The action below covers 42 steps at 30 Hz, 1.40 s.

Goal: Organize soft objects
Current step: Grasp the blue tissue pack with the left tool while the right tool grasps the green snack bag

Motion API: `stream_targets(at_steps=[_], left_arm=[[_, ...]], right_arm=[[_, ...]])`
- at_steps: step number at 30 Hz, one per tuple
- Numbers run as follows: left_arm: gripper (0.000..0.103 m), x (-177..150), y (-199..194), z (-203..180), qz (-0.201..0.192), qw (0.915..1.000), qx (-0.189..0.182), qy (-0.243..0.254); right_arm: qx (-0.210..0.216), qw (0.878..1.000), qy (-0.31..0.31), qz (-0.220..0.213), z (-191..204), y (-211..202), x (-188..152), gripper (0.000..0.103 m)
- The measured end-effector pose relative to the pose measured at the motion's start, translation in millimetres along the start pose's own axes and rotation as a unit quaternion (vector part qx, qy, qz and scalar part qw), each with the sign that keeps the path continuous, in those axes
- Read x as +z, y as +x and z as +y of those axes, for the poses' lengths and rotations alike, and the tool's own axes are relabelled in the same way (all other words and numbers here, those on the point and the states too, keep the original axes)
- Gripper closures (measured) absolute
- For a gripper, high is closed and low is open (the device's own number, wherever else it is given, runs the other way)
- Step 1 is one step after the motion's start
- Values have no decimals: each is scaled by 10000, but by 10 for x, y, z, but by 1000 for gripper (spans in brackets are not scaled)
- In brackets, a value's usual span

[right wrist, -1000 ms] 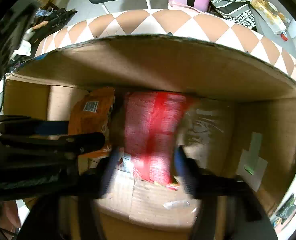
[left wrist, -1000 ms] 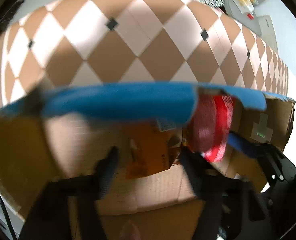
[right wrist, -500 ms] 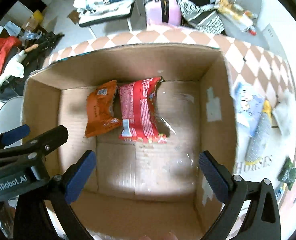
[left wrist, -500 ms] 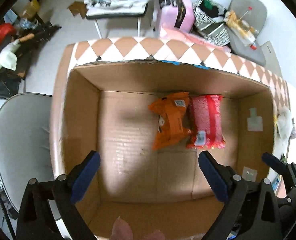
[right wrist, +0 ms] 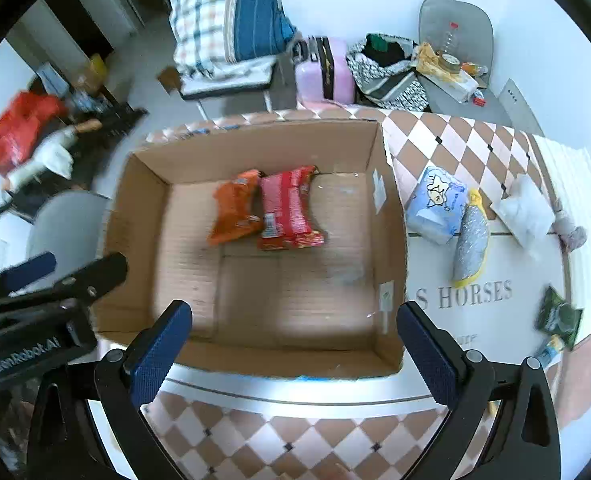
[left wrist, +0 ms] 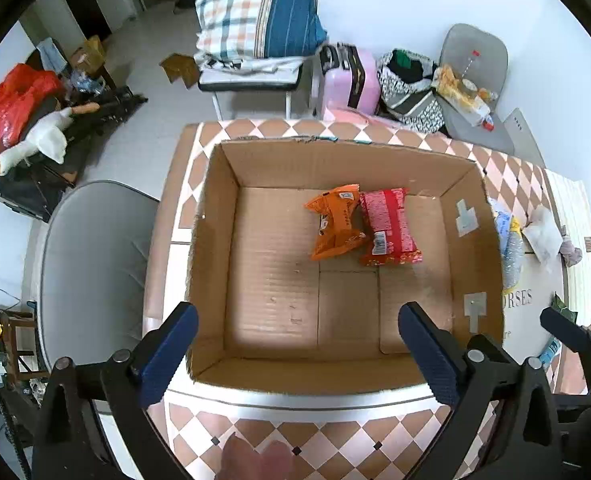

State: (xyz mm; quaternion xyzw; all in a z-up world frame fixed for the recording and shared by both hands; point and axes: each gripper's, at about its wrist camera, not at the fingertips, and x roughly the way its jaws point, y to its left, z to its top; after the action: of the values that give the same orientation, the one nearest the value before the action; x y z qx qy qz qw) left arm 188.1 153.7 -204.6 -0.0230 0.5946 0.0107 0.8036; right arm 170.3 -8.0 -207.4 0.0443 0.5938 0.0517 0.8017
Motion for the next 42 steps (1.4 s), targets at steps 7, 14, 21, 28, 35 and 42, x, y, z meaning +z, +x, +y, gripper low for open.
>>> stream_targets(at_steps=[7, 14, 21, 28, 35, 42], left_arm=[[0, 31, -353, -473, -300, 9992, -35, 265], [0, 403, -348, -1691, -319, 9934, -216, 1079], [0, 671, 676, -2924, 741, 9810, 42, 1795], [0, 739, 1779, -3434, 1734, 9629, 413, 2026], [0, 727, 2353, -3484, 2249, 9464, 699, 2209], [0, 656, 2596, -3628, 2363, 9413, 650, 2322]], right_arm=[[612, 9950, 756, -206, -559, -279, -134, 0], [569, 9576, 2823, -87, -2345, -443, -279, 0], [302, 8317, 5534, 316, -4513, 126, -869, 2], [472, 7822, 6136, 977, -5173, 849, -979, 10], [129, 7786, 6128, 1346, -5285, 1236, -929, 22], [-299, 8416, 5088, 1790, -5146, 1416, -606, 38]])
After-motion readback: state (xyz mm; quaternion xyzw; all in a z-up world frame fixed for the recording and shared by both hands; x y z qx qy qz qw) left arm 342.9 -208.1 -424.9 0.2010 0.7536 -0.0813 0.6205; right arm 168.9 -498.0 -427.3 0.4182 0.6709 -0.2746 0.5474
